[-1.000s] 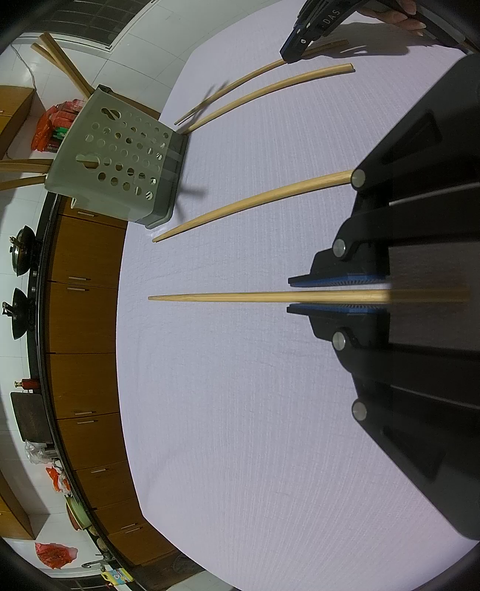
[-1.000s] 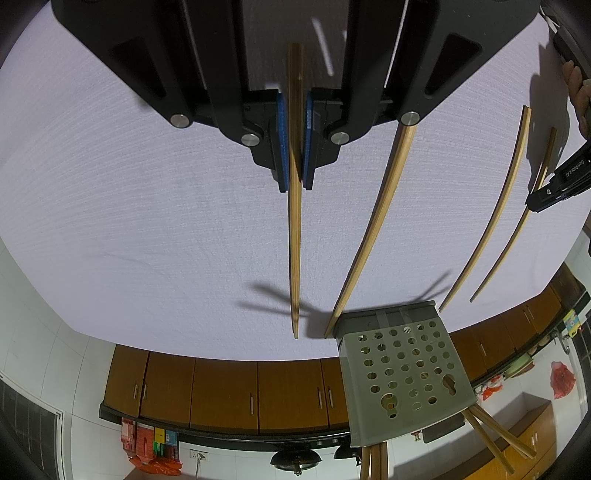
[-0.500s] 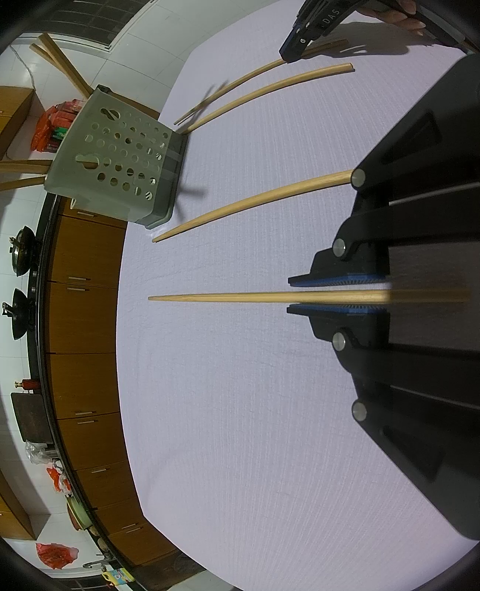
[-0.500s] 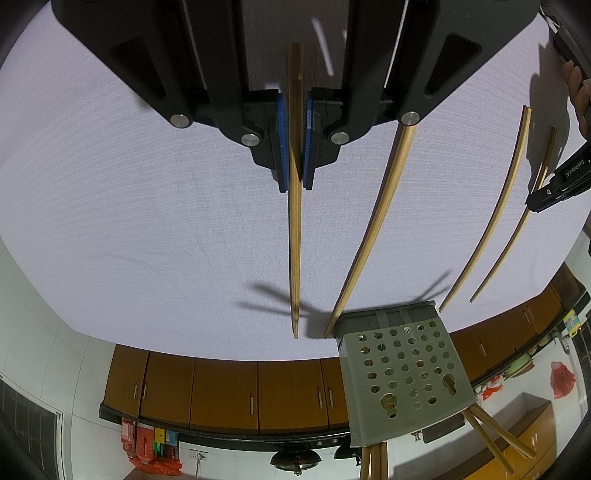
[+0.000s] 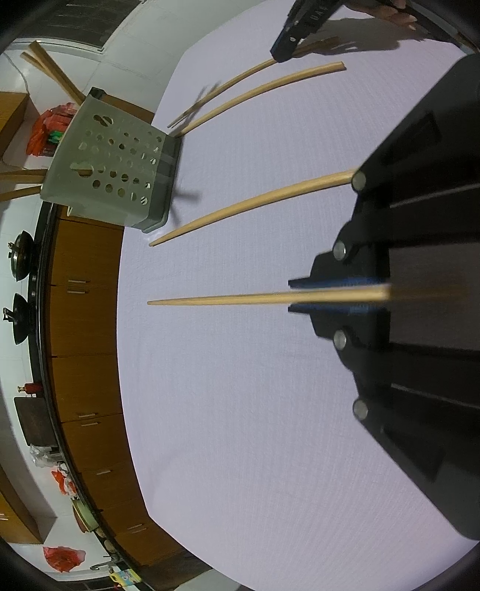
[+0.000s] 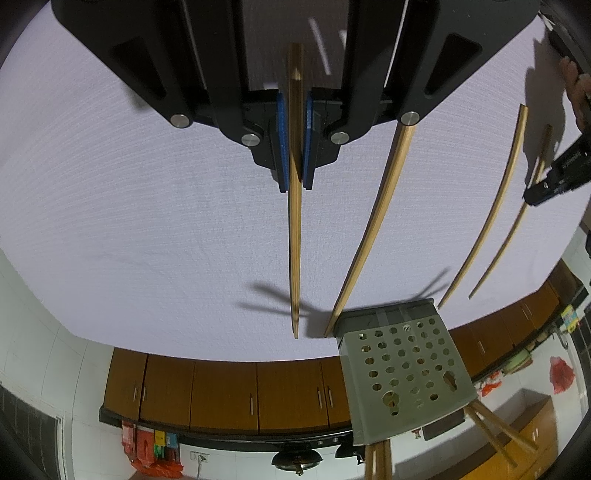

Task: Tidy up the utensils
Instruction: 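Lift both held chopsticks upright and carry them over the green holder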

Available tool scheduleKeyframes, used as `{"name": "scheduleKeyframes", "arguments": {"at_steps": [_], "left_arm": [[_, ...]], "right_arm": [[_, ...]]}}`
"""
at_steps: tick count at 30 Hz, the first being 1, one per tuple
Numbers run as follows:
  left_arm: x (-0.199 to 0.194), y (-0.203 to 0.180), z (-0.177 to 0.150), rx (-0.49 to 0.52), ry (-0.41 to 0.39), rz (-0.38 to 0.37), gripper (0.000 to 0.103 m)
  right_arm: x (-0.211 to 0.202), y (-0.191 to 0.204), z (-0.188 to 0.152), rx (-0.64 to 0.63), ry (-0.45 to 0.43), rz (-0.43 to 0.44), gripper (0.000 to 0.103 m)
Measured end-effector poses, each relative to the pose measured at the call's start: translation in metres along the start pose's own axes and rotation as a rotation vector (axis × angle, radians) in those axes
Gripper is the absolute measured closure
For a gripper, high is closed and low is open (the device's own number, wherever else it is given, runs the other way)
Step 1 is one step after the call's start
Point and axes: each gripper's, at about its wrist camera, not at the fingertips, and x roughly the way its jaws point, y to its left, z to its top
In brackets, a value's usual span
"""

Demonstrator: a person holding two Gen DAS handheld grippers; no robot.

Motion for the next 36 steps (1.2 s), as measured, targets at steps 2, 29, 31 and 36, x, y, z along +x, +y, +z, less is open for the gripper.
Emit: {"name": "scheduleKeyframes", "arguments": {"at_steps": [2, 29, 31, 36], "left_arm": [[-0.005, 0.001, -0.001, 0.012, -0.002, 0.004, 0.095], [-0.155, 0.003, 0.102, 0.041, -0.437, -0.141, 0.096], [-0.161, -0.001, 0.109, 0.043, -0.460, -0.162, 0.096], [-0.180, -0.021, 0.135, 0.043, -0.557, -0.204, 0.096]], "right_arm": [[-0.003, -0.001, 0.000, 0.002, -0.014, -0.005, 0.095], [-0.129, 0.011, 0.091, 0.004, -0.491, 0.091, 0.095], [-0.138, 0.013, 0.096, 0.004, -0.517, 0.107, 0.095], [-0.167, 0.030, 0.118, -0.010, -0.638, 0.164, 0.095]]}}
